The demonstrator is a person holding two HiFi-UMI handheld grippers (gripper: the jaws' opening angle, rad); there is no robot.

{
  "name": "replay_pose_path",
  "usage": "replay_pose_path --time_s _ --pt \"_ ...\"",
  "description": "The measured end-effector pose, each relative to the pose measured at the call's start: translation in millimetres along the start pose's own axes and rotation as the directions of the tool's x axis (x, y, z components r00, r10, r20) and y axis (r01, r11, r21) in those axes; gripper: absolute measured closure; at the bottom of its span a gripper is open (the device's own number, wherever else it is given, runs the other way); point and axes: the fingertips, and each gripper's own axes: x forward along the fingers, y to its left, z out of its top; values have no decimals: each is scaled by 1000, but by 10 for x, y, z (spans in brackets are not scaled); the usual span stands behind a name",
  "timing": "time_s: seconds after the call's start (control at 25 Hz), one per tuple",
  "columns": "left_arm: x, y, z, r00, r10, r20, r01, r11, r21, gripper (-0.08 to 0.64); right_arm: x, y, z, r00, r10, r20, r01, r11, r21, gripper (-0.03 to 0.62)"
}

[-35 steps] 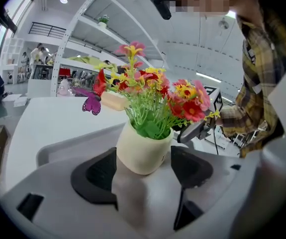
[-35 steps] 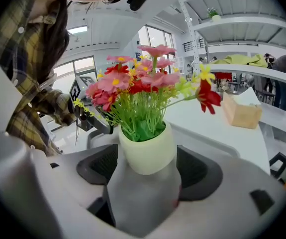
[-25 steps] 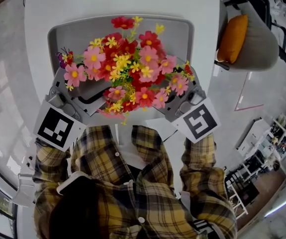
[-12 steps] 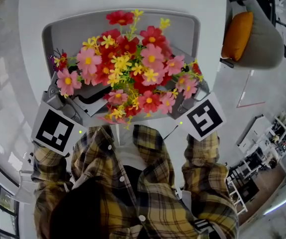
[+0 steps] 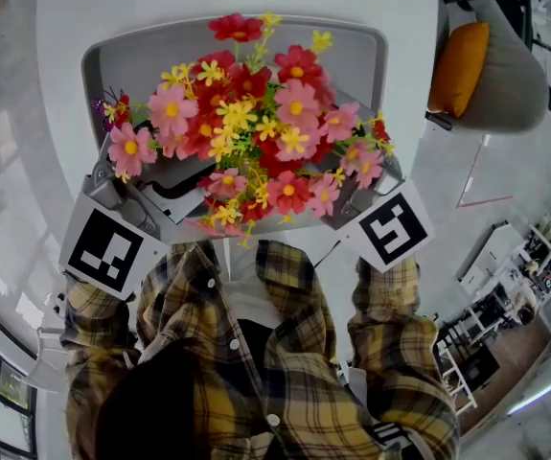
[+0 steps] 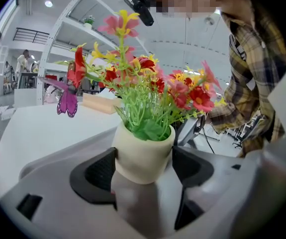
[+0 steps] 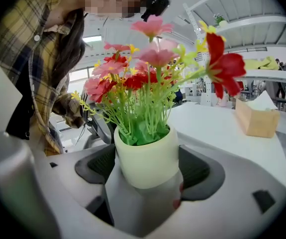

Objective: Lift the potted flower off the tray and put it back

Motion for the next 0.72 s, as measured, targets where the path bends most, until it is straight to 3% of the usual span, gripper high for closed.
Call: replay_pose_path --time_s 0.72 --pt "27 -25 -10 998 15 57 -13 999 -41 215 -27 -6 3 999 -26 31 27 1000 -10 215"
